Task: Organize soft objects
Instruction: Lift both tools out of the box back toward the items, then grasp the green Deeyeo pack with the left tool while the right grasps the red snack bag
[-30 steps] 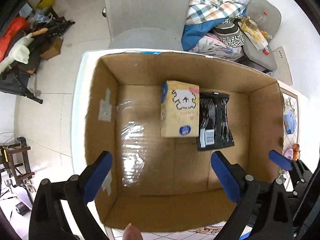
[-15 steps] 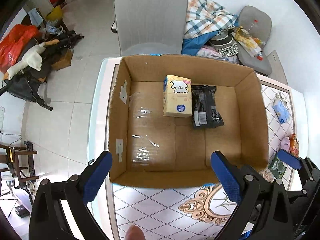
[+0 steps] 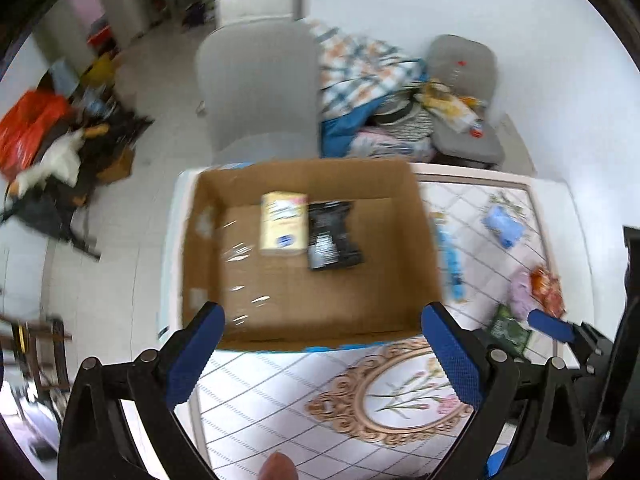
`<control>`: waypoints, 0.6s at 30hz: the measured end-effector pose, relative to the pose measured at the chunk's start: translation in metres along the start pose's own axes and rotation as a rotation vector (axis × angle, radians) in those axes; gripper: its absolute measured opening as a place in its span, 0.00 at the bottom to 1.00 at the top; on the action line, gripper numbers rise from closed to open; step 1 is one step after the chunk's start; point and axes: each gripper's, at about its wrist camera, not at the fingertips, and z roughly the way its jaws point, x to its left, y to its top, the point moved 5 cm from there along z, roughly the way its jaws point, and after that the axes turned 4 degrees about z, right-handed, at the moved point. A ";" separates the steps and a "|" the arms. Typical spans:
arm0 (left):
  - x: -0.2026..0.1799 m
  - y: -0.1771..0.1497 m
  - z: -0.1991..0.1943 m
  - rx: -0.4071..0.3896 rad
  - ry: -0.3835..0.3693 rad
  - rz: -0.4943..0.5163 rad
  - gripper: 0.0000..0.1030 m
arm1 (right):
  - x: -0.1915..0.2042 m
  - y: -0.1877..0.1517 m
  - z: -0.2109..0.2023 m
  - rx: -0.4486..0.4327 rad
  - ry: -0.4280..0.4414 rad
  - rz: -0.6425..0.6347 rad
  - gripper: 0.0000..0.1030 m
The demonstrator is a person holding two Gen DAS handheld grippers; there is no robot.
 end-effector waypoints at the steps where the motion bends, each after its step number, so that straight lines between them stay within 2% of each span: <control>1: -0.019 0.003 0.001 0.003 -0.007 0.029 0.98 | -0.014 0.001 -0.006 -0.008 -0.010 0.016 1.00; 3: -0.061 0.003 0.010 0.026 -0.041 0.063 0.98 | -0.059 0.001 -0.021 -0.011 -0.039 0.073 1.00; 5: -0.098 -0.001 0.028 0.086 -0.096 0.072 0.98 | -0.101 -0.001 -0.030 -0.008 -0.064 0.133 1.00; 8: -0.155 -0.017 0.070 0.234 -0.232 0.021 0.98 | -0.181 -0.012 -0.040 -0.009 -0.149 0.241 1.00; 11: -0.212 -0.038 0.121 0.398 -0.328 -0.025 0.98 | -0.256 -0.029 -0.039 0.020 -0.189 0.359 1.00; 13: -0.247 -0.053 0.152 0.482 -0.361 -0.037 0.98 | -0.299 -0.042 -0.037 0.029 -0.208 0.422 1.00; 17: -0.299 -0.077 0.204 0.623 -0.375 -0.074 0.85 | -0.369 -0.053 -0.031 0.041 -0.252 0.476 1.00; 18: -0.310 -0.082 0.217 0.661 -0.378 -0.099 0.84 | -0.388 -0.052 -0.028 0.046 -0.263 0.477 1.00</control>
